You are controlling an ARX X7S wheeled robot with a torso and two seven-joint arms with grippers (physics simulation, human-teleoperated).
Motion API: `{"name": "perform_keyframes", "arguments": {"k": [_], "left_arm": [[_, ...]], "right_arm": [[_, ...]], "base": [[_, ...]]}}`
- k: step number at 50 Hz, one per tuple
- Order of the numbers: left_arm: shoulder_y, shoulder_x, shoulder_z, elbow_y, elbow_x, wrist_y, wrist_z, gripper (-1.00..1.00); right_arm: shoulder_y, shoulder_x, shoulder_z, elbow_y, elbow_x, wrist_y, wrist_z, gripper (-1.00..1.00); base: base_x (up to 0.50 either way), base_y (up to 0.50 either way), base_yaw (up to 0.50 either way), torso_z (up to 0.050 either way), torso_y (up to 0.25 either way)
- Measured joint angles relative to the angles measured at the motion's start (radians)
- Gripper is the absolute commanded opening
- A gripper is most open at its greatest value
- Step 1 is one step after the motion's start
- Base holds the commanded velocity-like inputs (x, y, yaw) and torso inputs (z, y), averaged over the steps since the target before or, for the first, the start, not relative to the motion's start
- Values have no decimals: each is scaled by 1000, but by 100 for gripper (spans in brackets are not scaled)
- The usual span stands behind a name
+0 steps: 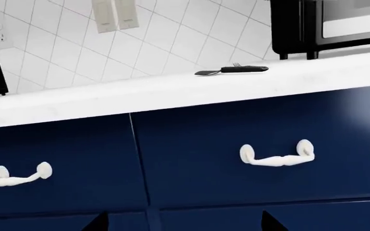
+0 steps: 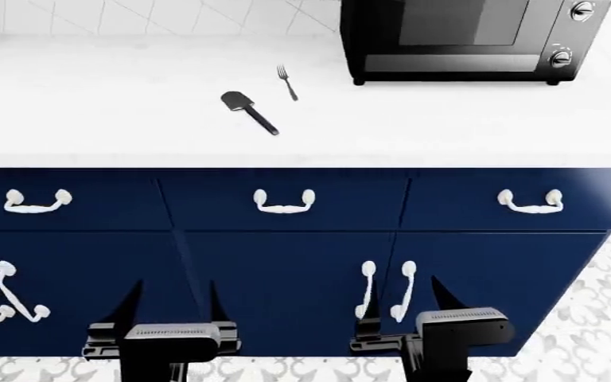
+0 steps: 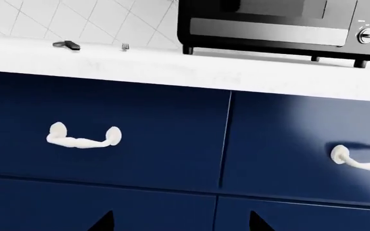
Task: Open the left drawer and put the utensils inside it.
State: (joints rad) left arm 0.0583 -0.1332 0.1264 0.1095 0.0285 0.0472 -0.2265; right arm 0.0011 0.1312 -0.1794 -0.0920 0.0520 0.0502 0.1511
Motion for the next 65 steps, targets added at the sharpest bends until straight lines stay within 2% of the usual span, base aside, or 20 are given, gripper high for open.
{"name": "perform_keyframes", "arguments": {"k": [15,20,65], "left_arm": [[-6,-10,-7,-1,-28,-7,-19,100],[-6,-17,-6,1,-38,-4,-19,100],[7,-56,29,24,-73,-8,-23,100]], "right_arm": [[1,10,-13,-1,9,-1,13,100],[-2,12,-15,-5,18,-7,15,100],[22,27,-58,28,58,-36,19,100]], "base": [[0,500,0,0,0],[0,0,0,0,0],[0,0,0,48,0]]}}
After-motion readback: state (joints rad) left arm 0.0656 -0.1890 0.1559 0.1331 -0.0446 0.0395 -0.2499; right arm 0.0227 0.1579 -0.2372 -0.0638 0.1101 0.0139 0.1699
